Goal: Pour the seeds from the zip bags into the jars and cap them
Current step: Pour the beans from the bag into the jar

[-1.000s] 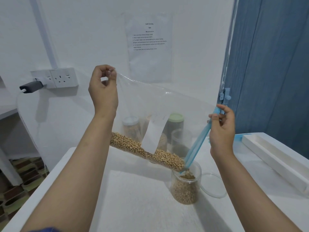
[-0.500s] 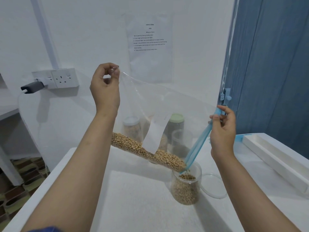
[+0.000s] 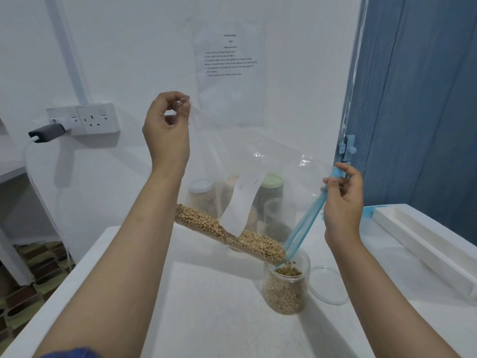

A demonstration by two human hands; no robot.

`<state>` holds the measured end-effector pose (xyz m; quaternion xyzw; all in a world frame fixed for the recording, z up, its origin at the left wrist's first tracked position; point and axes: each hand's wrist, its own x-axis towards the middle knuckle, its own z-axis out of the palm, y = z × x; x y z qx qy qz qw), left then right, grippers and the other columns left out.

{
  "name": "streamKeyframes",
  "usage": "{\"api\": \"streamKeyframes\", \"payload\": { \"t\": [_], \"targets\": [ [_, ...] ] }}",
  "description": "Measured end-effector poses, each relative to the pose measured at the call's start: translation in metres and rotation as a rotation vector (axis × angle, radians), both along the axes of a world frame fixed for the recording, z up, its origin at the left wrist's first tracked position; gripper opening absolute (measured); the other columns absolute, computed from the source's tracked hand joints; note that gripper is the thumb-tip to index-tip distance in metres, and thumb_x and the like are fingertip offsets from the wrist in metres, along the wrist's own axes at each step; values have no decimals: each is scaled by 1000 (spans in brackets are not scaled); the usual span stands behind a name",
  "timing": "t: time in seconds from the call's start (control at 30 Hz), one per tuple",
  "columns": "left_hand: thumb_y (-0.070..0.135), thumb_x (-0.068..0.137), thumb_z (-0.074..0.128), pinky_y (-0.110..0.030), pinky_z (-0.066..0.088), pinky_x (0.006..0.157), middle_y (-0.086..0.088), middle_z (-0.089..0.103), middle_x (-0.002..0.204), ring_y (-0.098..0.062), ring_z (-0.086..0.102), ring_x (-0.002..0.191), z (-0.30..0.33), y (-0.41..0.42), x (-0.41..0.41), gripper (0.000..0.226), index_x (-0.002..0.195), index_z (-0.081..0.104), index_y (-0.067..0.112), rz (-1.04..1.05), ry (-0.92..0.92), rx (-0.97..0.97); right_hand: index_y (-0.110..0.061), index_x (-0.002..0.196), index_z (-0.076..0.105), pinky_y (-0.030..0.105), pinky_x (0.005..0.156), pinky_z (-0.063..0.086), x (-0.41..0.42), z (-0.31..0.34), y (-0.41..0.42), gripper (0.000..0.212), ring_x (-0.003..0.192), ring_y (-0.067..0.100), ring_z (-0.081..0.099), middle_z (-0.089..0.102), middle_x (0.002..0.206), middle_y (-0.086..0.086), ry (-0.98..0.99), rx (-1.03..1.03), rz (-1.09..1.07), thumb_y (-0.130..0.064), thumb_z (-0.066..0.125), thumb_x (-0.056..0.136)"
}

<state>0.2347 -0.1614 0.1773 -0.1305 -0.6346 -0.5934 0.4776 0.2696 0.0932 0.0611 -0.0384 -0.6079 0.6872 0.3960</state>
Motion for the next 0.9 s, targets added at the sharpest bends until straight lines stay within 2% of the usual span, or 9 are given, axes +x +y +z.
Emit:
{"api": "streamKeyframes", "payload": {
  "t": [0.1, 0.4, 0.53, 0.9],
  "targets": [
    [21, 93, 62, -40, 53, 81, 15, 58, 86, -14, 52, 77, -1, 0, 1, 16, 88, 65, 36, 7, -6, -3, -40, 112, 54, 16, 80, 46, 0, 0, 0, 26, 85, 3, 59, 62, 95, -8, -3, 4, -4, -16, 47, 104],
    [21, 94, 62, -41, 53, 81, 14, 59, 87, -14, 52, 77, -3, -3, 1, 13, 90, 65, 34, 14, 0, 10, -37, 115, 54, 11, 77, 44, 0, 1, 0, 25, 89, 4, 59, 62, 96, -6, -10, -3, 4, -16, 47, 104],
    [22, 93, 63, -43, 53, 82, 15, 59, 86, -14, 53, 77, -4, -4, 0, 15, 88, 65, 36, 12, 5, 19, -43, 108, 53, 7, 73, 44, 2, 2, -4, 29, 87, 4, 59, 62, 97, -5, -2, -4, 4, -16, 47, 104],
    [22, 92, 62, -38, 52, 80, 24, 61, 79, -15, 55, 79, -5, -5, 2, 16, 88, 65, 37, 12, 23, 12, -43, 109, 53, 9, 74, 45, 5, 3, -5, 29, 89, 5, 59, 61, 99, -3, -5, 5, 5, -15, 47, 104]
  ]
}}
